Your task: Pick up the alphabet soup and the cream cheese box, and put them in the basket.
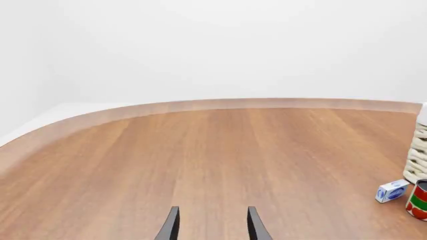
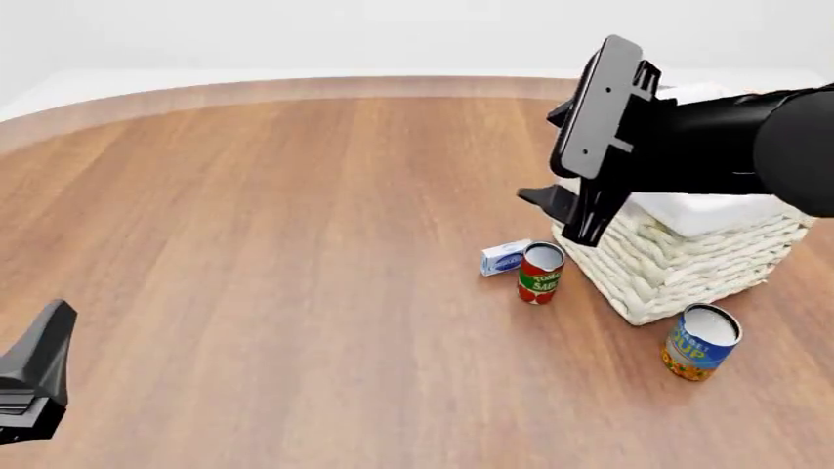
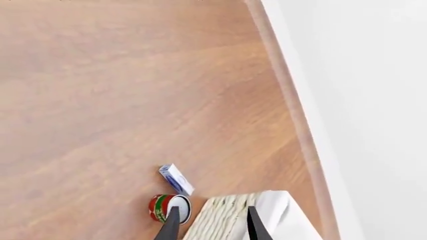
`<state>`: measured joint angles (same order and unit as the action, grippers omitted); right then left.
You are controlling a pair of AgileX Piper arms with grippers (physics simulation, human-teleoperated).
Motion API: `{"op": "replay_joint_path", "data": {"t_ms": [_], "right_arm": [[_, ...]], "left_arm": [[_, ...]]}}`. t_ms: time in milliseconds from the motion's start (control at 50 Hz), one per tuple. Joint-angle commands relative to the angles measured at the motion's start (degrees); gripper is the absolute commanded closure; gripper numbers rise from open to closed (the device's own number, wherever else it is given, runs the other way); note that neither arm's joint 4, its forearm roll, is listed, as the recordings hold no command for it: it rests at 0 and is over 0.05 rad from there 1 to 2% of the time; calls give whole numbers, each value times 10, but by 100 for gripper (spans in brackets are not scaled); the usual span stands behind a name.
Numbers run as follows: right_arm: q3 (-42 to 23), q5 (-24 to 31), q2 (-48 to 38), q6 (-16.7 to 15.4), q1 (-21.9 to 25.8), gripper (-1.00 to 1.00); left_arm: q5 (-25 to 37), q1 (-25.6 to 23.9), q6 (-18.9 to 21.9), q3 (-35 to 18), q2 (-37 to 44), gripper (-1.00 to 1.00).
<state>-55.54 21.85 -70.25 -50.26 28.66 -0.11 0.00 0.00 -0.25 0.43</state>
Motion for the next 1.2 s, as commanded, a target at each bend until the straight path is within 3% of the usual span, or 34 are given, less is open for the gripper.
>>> {"op": "replay_joint_path", "data": {"t_ms": [20, 480, 800, 1200], "right_arm": [[-38, 39, -27, -7, 11, -100], [-62, 90, -71, -27, 20, -100], [-90, 119, -124, -80, 9, -100], [-131, 161, -172, -111, 19, -100]], "left_arm": [[0, 0, 0, 0, 0, -100], [0, 0, 0, 0, 0, -100], [0, 0, 0, 0, 0, -100], [0, 0, 0, 0, 0, -100]]}}
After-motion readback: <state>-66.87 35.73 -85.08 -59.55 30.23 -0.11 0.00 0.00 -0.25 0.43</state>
